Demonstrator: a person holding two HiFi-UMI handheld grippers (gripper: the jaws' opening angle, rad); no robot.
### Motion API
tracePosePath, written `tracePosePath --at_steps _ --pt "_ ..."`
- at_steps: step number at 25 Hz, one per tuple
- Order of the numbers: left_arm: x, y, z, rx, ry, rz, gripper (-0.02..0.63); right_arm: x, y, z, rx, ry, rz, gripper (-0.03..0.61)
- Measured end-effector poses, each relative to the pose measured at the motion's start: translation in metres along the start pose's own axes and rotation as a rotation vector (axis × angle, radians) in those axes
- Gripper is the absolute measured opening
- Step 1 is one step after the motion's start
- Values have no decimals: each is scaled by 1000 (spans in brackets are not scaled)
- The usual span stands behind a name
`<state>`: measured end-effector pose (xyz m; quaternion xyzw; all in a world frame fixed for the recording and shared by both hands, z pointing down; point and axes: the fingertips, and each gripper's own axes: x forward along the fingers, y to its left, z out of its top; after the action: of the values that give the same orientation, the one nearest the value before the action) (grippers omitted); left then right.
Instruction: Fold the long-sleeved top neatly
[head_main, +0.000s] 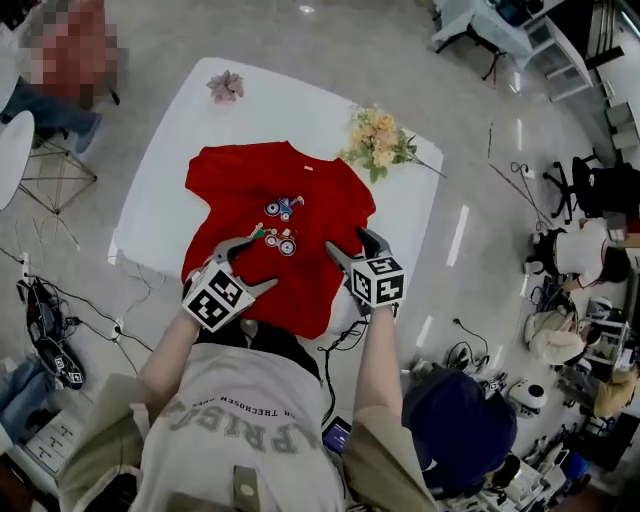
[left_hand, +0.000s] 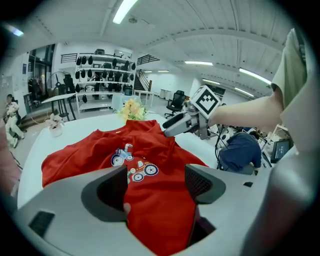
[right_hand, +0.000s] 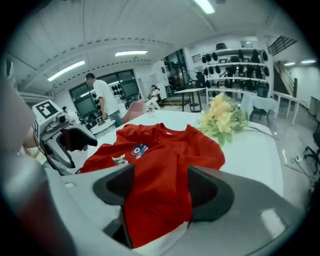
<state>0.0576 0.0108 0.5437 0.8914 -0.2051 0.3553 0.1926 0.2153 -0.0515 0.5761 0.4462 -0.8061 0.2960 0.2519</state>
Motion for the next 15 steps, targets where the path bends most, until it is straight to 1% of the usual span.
tracePosePath --at_steps 3,5,6,7,8,9,12,15 --pt "7 2 -1 -51 9 42 356 29 -4 -3 -68 103 82 320" --pt "8 4 -6 -88 25 73 356 39 -3 -8 -97 165 134 276" --pt "9 5 -8 -103 26 88 356 41 -2 -9 -106 180 158 246" --pt "10 6 -9 -116 27 101 356 42 -3 -8 -113 182 176 186" --pt "10 8 -10 -126 27 114 356 40 -3 -5 -123 174 191 85" --pt "10 10 -10 -133 28 125 356 38 -3 0 -139 161 214 9" --pt "12 21 -9 -139 21 159 356 21 18 22 -236 104 342 8" --pt "14 35 -6 -99 22 187 356 0 52 41 -394 65 465 8"
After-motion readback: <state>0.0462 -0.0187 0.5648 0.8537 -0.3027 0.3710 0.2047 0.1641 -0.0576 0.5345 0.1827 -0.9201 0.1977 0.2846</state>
